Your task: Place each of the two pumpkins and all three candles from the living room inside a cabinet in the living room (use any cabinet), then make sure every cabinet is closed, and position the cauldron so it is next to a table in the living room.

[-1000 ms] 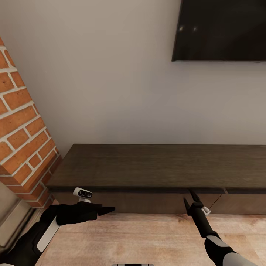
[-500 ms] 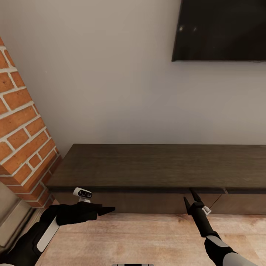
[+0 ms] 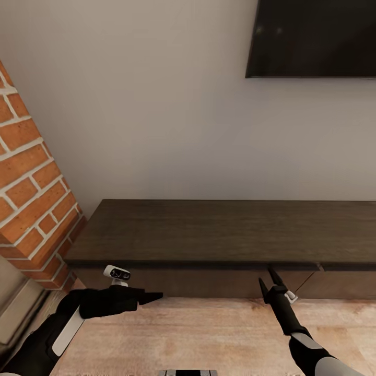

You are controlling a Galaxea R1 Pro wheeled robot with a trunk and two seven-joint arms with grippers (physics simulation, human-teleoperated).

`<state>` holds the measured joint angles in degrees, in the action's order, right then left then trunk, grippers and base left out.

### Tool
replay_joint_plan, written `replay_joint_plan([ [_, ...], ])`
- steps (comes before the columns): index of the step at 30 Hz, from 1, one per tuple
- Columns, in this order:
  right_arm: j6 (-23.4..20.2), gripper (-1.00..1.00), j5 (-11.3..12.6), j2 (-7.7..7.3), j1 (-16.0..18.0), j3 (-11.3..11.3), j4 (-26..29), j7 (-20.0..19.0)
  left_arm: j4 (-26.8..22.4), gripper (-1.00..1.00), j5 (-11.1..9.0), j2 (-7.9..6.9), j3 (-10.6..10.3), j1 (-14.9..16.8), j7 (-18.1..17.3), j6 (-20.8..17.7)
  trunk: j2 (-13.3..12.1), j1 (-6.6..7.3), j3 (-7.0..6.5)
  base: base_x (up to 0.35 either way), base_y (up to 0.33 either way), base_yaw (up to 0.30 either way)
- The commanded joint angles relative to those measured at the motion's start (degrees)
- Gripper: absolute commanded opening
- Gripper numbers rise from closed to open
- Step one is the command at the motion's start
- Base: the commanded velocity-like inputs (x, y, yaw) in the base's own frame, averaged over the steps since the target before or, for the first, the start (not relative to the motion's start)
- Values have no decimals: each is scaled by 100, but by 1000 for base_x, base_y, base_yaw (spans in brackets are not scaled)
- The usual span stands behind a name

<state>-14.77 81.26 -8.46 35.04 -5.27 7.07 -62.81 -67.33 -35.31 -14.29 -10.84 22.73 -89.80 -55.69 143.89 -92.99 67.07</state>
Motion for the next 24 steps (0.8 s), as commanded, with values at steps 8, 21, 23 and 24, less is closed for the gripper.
replay_joint_plan([
  [8,-61,100,-168,2,3,-53,13,-46,0,100,-16,-19,-12,4,-20,-57,10,-14,138,0,0,0],
  [21,-61,100,-238,2,3,-31,22,-174,0,100,12,-5,-14,4,-20,-47,10,-14,138,13,0,0],
  [23,-61,100,-377,2,3,6,19,-290,0,100,9,-4,-14,4,-20,-47,10,-14,138,2,0,0],
  [24,-63,100,-439,2,3,17,17,-326,0,100,8,-4,-14,4,-20,-47,10,-14,138,0,0,0],
])
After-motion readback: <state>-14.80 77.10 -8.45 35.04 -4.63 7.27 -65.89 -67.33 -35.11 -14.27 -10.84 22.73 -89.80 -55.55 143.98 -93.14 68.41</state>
